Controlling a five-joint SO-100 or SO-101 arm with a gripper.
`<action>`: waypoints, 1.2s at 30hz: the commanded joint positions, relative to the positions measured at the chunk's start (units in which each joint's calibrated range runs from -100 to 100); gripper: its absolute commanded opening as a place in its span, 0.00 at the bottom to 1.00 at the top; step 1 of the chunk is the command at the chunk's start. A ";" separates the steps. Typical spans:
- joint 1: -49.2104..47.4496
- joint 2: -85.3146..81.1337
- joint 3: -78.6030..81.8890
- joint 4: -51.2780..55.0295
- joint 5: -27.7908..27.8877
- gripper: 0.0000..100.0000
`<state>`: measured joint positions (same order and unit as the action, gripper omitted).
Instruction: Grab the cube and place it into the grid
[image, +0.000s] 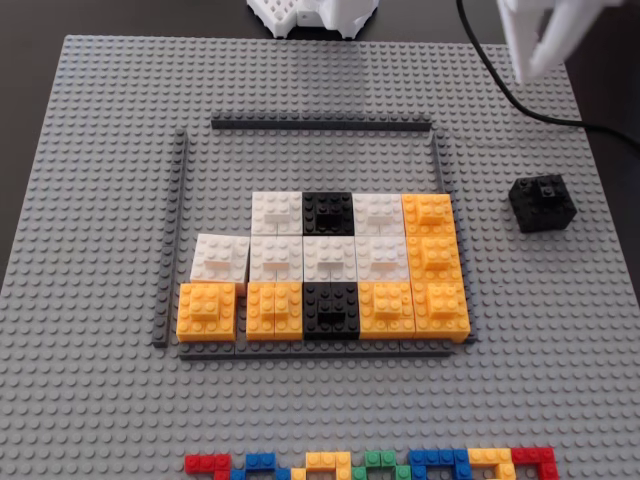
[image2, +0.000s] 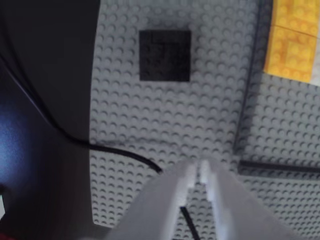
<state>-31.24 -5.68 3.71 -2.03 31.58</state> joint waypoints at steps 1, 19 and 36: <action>-0.62 3.88 -11.09 0.32 -0.44 0.03; 0.19 19.61 -18.43 -1.15 0.59 0.26; 2.48 23.31 -14.45 -5.50 1.17 0.26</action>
<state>-29.27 18.91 -10.33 -6.86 32.89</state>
